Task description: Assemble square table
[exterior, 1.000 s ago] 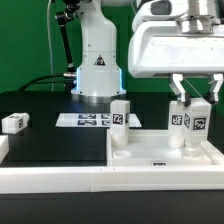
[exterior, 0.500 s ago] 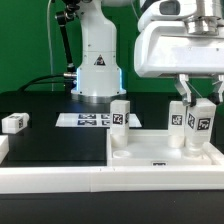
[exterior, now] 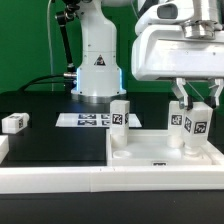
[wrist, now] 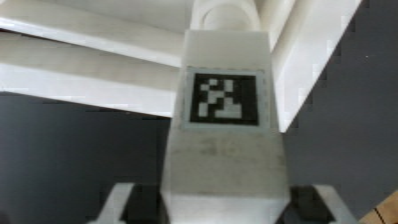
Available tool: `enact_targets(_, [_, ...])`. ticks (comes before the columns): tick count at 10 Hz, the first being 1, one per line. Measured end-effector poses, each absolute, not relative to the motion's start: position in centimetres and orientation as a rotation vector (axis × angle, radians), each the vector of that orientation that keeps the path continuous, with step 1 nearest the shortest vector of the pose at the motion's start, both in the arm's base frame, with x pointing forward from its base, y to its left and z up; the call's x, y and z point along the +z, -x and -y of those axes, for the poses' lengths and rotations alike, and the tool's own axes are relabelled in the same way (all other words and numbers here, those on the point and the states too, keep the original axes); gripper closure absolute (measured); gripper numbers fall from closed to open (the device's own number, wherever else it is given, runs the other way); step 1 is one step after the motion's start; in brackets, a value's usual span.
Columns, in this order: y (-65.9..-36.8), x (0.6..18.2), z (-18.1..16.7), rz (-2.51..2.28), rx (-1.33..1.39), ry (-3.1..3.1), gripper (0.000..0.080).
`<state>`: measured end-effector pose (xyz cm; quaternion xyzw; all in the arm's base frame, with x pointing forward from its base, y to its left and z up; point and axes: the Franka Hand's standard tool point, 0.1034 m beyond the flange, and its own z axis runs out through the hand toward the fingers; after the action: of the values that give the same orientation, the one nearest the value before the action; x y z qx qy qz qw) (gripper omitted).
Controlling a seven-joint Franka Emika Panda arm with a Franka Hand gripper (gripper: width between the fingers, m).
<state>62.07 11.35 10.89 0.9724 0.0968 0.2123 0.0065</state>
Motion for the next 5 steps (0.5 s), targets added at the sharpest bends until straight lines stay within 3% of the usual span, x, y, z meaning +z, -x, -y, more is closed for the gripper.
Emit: enact_targets(5, [-61.88,10.02,-11.85,-0.317,0.686,-3.035,0.0509])
